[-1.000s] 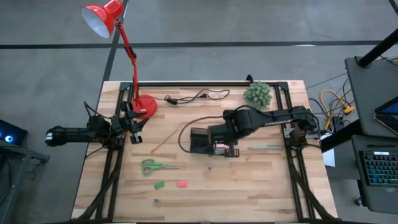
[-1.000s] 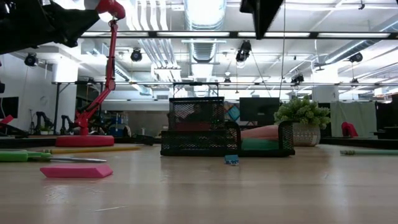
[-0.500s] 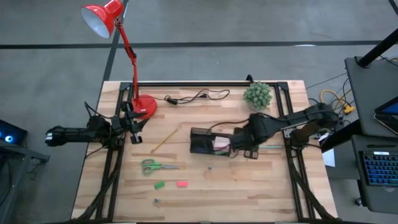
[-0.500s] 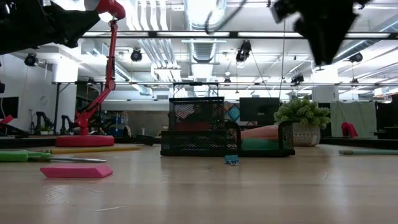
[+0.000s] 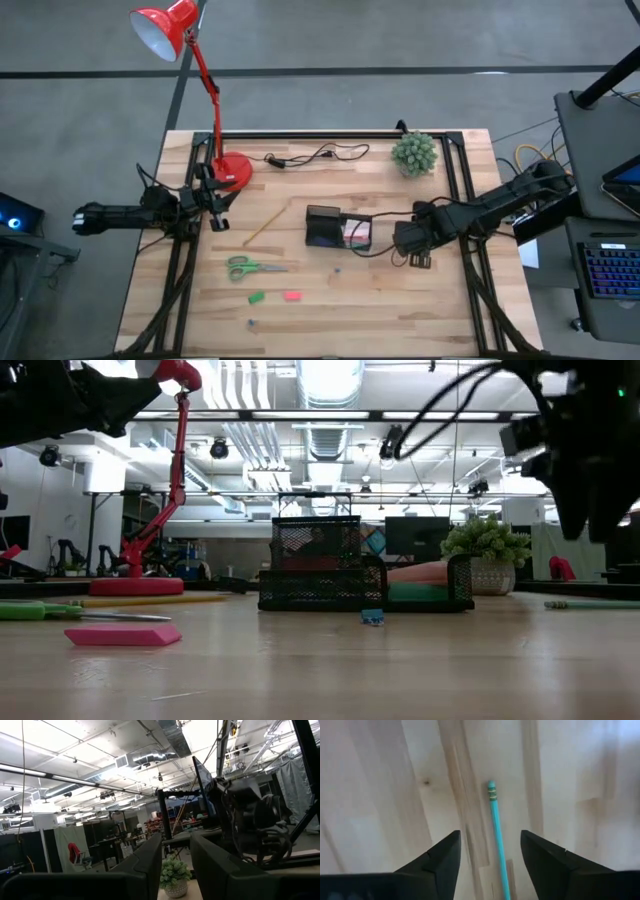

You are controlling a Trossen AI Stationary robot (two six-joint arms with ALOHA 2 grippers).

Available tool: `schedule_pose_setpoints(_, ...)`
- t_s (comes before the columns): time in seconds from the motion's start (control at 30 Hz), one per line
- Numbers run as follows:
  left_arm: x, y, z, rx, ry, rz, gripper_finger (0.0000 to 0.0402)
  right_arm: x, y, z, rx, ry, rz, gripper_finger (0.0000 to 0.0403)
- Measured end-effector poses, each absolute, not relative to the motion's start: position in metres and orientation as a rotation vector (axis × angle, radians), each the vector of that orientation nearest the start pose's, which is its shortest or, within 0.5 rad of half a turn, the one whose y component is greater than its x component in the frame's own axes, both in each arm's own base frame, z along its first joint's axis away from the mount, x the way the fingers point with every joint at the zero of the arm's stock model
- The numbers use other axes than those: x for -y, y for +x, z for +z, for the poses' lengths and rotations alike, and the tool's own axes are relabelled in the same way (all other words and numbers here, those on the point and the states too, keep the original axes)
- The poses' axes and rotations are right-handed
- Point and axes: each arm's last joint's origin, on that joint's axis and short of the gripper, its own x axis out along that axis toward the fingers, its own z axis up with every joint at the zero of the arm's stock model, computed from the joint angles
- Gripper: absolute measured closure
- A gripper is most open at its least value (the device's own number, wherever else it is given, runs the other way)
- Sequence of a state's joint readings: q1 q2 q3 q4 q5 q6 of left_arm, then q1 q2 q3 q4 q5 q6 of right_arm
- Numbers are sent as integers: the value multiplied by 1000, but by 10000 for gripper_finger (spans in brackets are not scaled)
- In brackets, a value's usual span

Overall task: Pick and place office supplies into organizer
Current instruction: Put the light blue pencil into the black desk organizer

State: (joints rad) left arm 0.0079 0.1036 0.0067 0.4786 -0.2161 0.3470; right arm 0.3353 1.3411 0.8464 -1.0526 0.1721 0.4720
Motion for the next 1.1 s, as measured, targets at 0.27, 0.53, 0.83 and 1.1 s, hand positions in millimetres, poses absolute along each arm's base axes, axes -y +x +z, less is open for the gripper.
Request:
schedule_pose_setpoints(0.27,-7,96,203,338,302,285,313,-61,194,169,-1431,-95,-126,223)
schedule_pose_setpoints(0.53,-7,96,203,341,302,286,313,-45,198,163,-1435,-62,-172,247)
schedule_pose_setpoints(0.83,-7,96,203,340,302,285,313,-34,207,163,-1397,-74,-77,257)
schedule_pose_setpoints(1.1,-7,96,203,339,302,285,313,-32,206,154,-1430,-77,-80,245)
